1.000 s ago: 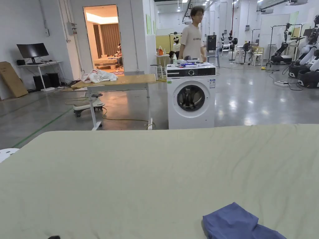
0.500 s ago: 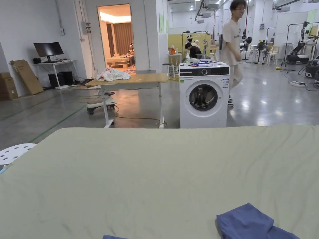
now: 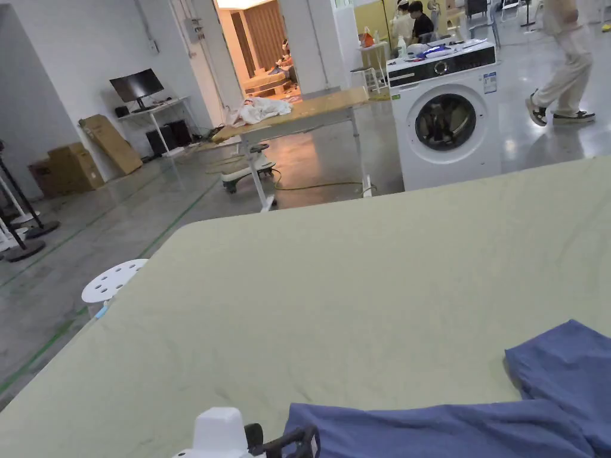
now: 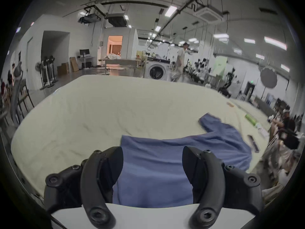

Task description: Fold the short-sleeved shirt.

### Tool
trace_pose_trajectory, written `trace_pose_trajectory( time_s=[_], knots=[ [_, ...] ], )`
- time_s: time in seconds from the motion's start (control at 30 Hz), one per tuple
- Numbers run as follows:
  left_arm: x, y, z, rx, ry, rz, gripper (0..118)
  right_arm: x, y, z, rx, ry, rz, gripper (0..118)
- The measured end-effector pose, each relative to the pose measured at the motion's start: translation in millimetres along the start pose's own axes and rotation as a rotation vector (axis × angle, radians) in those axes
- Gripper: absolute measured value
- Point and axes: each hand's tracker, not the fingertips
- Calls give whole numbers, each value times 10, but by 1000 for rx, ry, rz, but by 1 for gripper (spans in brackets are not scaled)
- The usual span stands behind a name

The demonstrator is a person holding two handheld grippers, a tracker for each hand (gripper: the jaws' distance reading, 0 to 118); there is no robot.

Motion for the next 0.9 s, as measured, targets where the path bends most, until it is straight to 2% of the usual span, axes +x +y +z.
trace_pose_trajectory(
  time_s=[0.07,0.17,0.27,0.3,0.33,0.37,0.4,0.47,0.5,0.53,0.67,0.7,0.73,0.77,0.8,0.83,0.9],
  knots=[
    [-94,119,-412,-64,15,-34,77,54,-29,-18,-21,-17,-12,0],
    [-296,142,-1033,-196,67,17,77,142,-52,-35,-46,-35,-55,0],
    [-377,76,-1483,-307,134,-57,73,222,-83,-32,-61,-61,-70,0],
    [-387,-8,-1577,-349,140,-43,65,261,-99,-45,-77,-71,-77,0],
    [-404,-70,-1670,-381,126,-31,45,288,-113,-52,-93,-86,-81,0],
    [-414,-125,-1734,-398,119,3,32,310,-127,-53,-104,-96,-81,0],
    [-403,-178,-1760,-407,133,13,23,338,-142,-58,-114,-105,-81,0],
    [-350,-224,-1784,-388,128,3,20,391,-169,-72,-132,-113,-81,0],
    [-331,-226,-1794,-388,133,-3,14,416,-180,-87,-141,-115,-83,0],
    [-307,-226,-1795,-387,129,-7,1,446,-177,-127,-149,-113,-88,0],
    [-263,-248,-1914,-439,116,-22,0,590,-50,-439,-165,-91,-83,0],
    [-235,-225,-1901,-454,117,-38,0,650,39,-604,-180,-82,-71,8],
    [-233,-223,-1910,-464,116,-46,0,714,122,-781,-235,-50,-51,37],
    [-232,-216,-1920,-479,115,-56,0,784,201,-979,-284,-38,-33,61],
    [-225,-204,-1936,-492,115,-69,0,860,264,-1206,-322,-27,-17,77],
    [-215,-196,-1951,-500,117,-77,0,933,303,-1431,-336,-20,-18,83],
    [-182,-190,-1975,-528,128,-100,0,1173,344,-1923,-415,-34,-32,82]
  ],
)
